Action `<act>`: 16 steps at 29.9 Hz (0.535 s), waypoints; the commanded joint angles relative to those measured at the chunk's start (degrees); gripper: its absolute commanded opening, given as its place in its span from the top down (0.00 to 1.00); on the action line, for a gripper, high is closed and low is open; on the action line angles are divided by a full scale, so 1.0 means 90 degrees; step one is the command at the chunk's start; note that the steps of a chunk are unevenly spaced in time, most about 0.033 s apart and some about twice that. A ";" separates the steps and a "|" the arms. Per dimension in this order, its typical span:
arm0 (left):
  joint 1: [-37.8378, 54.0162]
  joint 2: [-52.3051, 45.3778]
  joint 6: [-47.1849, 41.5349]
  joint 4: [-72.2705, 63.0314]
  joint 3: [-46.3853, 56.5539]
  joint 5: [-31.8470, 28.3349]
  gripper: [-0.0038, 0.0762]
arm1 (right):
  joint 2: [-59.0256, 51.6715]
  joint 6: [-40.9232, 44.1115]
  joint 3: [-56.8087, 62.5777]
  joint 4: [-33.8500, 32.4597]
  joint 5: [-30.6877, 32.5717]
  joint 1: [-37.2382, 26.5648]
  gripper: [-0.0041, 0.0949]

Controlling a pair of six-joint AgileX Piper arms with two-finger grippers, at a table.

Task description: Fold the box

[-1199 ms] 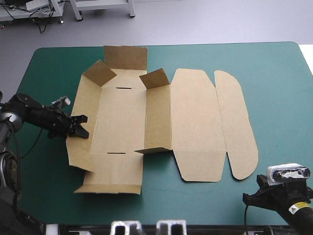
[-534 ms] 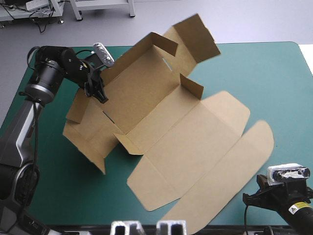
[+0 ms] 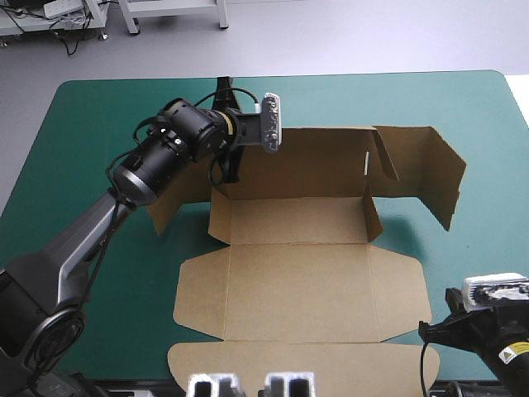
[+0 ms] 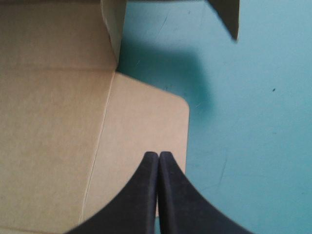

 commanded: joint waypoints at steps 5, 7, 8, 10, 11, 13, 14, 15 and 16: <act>-0.0877 -0.0330 -0.1537 0.1986 0.0275 -0.0947 0.96 | 0.0830 0.1215 -0.1766 -0.1274 -0.0463 0.0012 0.98; -0.0991 -0.0356 -0.1935 0.2324 0.0596 -0.1098 0.97 | 0.1335 0.1530 -0.2330 -0.1539 -0.0475 0.0012 0.98; -0.1049 -0.0386 -0.2192 0.2501 0.0783 -0.1135 0.96 | 0.1550 0.1530 -0.2560 -0.1539 -0.0486 0.0012 0.98; -0.1212 -0.0477 -0.2956 0.3099 0.1219 -0.1323 0.96 | 0.2103 0.1477 -0.3128 -0.1431 -0.0485 0.0012 0.98; -0.1307 -0.0541 -0.3371 0.3477 0.1442 -0.1386 0.96 | 0.2387 0.1428 -0.3349 -0.1335 -0.0485 0.0012 0.98; -0.1475 -0.0677 -0.4053 0.4175 0.1853 -0.1463 0.96 | 0.2942 0.1252 -0.3889 -0.1034 -0.0447 0.0012 0.98; -0.1569 -0.0736 -0.4417 0.4526 0.2063 -0.1507 0.96 | 0.3150 0.1166 -0.4150 -0.0844 -0.0430 0.0012 0.98; -0.1669 -0.0799 -0.4757 0.4845 0.2259 -0.1518 0.97 | 0.3478 0.1042 -0.4398 -0.0577 -0.0414 0.0012 0.98; -0.1740 -0.0816 -0.5042 0.5121 0.2394 -0.1518 0.96 | 0.3686 0.0963 -0.4645 -0.0413 -0.0401 0.0012 0.98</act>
